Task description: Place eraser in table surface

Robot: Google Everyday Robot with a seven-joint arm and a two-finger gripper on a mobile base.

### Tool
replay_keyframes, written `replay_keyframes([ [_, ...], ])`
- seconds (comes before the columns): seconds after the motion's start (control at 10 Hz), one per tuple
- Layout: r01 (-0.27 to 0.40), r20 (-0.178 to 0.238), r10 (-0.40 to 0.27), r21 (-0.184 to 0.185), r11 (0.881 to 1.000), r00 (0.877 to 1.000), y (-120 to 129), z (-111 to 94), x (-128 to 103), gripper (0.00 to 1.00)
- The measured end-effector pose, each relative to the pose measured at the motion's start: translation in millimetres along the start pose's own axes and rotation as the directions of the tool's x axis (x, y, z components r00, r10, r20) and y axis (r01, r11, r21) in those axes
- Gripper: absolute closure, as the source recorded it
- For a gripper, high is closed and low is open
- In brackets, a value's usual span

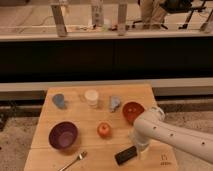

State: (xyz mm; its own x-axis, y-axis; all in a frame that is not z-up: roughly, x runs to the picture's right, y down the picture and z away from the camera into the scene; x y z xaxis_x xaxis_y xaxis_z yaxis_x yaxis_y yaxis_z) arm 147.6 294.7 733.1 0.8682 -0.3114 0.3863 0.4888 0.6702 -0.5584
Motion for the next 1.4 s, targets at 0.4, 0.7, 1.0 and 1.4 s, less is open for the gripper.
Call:
replay_keyframes([
  [0.4, 0.001, -0.004, -0.001, -0.014, 1.000, 1.000, -4.1, 24.6, -3.7, 0.22],
  [0.7, -0.007, -0.028, 0.006, -0.021, 1.000, 1.000, -5.5, 36.8, -3.5, 0.51],
  [1.0, -0.020, -0.050, 0.018, -0.024, 1.000, 0.999, -6.9, 42.9, -1.6, 0.80],
  [1.4, -0.010, -0.060, 0.009, -0.024, 1.000, 0.998, -5.0, 37.3, -2.7, 1.00],
])
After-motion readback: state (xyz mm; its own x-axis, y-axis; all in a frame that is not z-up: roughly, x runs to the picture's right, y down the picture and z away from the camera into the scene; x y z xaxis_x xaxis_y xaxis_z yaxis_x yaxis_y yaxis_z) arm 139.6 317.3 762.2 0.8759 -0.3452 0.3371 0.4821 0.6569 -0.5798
